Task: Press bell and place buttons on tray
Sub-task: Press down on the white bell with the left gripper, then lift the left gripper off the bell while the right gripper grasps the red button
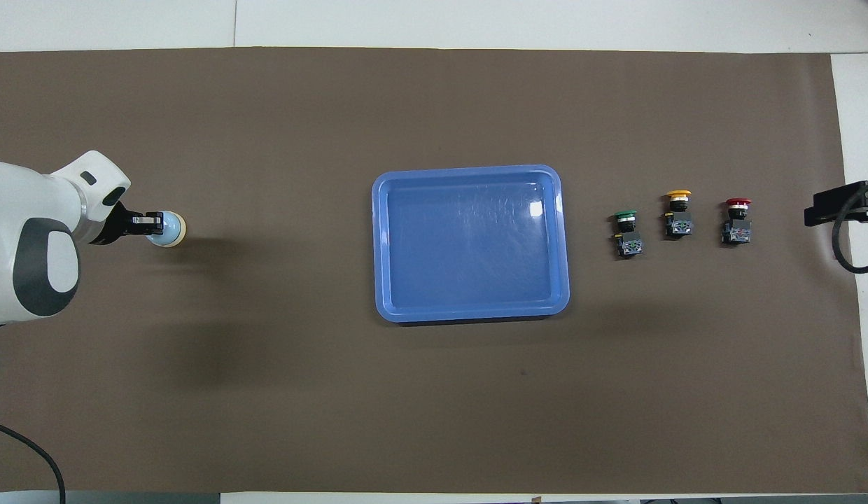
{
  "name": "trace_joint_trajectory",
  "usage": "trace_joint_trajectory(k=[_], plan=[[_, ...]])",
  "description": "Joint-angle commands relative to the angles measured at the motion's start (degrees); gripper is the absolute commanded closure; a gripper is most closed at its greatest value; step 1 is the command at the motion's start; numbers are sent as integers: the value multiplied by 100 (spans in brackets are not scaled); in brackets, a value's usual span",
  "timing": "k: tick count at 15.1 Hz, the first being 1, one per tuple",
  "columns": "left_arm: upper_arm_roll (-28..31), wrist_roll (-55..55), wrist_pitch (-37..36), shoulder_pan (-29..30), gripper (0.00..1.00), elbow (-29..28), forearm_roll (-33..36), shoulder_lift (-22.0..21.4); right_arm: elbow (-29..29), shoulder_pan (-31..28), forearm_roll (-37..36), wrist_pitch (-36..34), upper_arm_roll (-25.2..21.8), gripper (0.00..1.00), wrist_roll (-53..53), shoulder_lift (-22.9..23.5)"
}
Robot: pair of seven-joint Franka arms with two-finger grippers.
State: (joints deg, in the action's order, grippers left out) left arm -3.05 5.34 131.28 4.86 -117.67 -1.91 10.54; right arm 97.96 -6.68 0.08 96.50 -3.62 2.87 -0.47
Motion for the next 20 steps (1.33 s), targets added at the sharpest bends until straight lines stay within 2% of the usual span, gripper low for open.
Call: trace_joint_trajectory(k=[1, 3, 7, 9, 11, 13, 17, 20], plan=[[15, 2, -1337, -55, 0, 1068, 85, 1, 171, -368, 106, 421, 55, 0, 188, 273], [15, -15, -2059, -55, 0, 1483, 85, -122, 188, -518, 106, 921, 55, 0, 319, 686], [-12, -33, -2974, -64, 0, 1572, 85, -859, 284, -466, 106, 1923, 55, 0, 285, 1355], [-29, -42, -3492, -64, 0, 1607, 85, -1211, 267, -439, 106, 2136, 55, 0, 276, 1645], [-29, -50, -3967, -64, 0, 1773, 85, -1352, 363, -474, 106, 2285, 55, 0, 328, 1848], [-38, -24, -4136, -64, 0, 1757, 85, -1467, 495, -518, 106, 2312, 55, 0, 634, 1918], [-38, -33, -4031, -55, 0, 1739, 76, -1511, 776, -501, 97, 2321, 55, 0, 1188, 1936], [-64, -15, -4066, -73, 0, 1783, 94, -1520, 1119, -510, 106, 2821, 55, 0, 1514, 1910]])
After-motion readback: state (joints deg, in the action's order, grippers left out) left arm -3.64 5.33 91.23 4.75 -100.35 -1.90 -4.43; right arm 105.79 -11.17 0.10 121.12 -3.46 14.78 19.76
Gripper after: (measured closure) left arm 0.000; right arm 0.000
